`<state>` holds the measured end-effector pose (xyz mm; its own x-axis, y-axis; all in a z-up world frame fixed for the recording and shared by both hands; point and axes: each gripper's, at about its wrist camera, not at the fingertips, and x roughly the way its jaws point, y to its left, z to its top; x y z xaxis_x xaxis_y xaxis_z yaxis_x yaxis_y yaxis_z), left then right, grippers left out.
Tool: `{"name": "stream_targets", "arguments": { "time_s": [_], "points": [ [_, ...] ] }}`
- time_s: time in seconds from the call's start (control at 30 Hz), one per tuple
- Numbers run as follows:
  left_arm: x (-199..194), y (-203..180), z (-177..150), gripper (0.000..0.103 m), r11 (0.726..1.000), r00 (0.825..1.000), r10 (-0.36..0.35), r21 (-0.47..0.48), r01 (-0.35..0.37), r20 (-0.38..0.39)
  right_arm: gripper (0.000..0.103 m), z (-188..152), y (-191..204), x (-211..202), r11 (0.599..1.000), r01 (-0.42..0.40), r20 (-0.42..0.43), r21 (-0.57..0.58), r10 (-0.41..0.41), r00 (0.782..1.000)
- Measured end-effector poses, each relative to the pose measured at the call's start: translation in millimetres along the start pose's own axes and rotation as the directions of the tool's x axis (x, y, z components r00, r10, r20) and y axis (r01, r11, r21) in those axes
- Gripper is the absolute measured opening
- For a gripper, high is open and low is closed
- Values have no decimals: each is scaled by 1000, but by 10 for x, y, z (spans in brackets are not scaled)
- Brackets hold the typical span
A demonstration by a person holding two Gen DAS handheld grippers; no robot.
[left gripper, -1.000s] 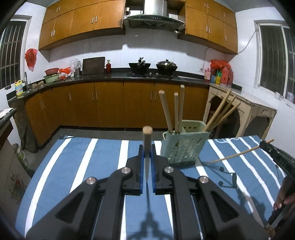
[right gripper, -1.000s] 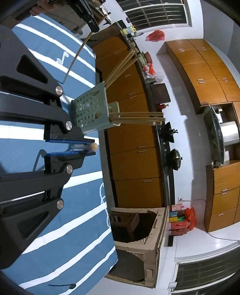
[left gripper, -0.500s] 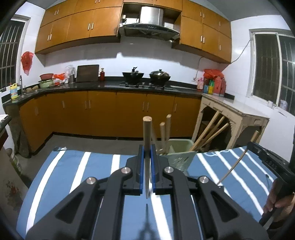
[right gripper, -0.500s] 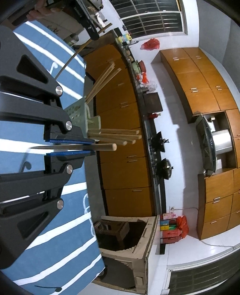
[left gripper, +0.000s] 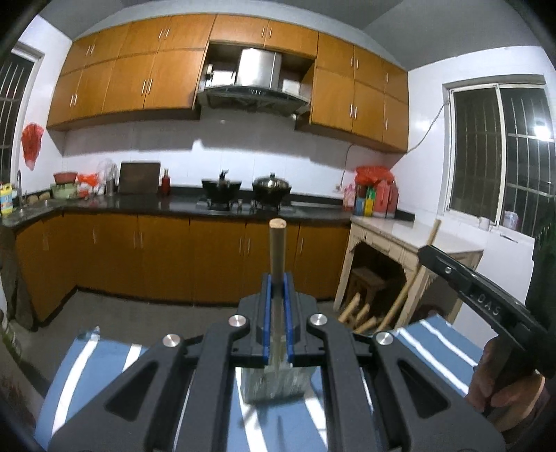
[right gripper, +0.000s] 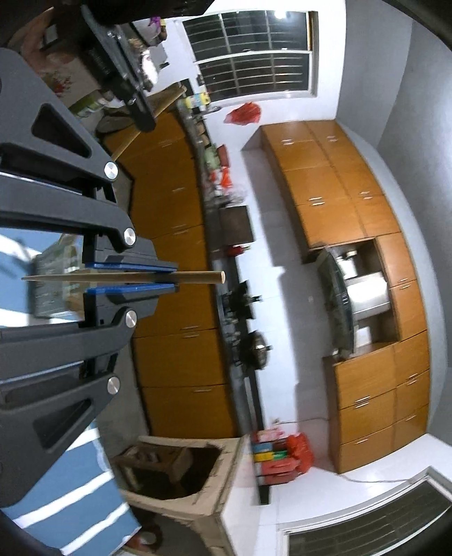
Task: Organize utensils
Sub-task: 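Lower both chopsticks upright into the green holder, then open both tools to release the chopsticks in the holder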
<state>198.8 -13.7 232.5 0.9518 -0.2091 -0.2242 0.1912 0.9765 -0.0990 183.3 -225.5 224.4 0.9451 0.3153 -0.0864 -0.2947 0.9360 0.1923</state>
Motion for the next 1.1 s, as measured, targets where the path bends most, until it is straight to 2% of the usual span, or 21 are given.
{"name": "stream_targets", "arguments": {
  "time_s": [0.1, 0.2, 0.47, 0.87, 1.1],
  "points": [
    [133, -45, 130, 8, 1000, 999, 19, 16, -19, 26, 8, 123, 26, 182, 1000, 4, 35, 7, -4, 999],
    [341, -25, 158, 8, 1000, 1000, 29, 6, -29, 2, 7, 136, 17, 342, 1000, 28, 59, 5, -28, 998],
    [688, 115, -21, 8, 999, 996, 36, -20, -38, -79, 7, -210, -113, 748, 998, 52, 17, 20, -52, 998],
    [995, 178, -256, 8, 998, 991, 52, -27, -56, -125, 8, -422, -118, 872, 998, 62, 18, 6, -62, 998],
    [1111, 239, -345, 8, 997, 985, 62, -32, -68, -163, 8, -539, -107, 948, 997, 72, -23, -8, -72, 997]
  ]
}}
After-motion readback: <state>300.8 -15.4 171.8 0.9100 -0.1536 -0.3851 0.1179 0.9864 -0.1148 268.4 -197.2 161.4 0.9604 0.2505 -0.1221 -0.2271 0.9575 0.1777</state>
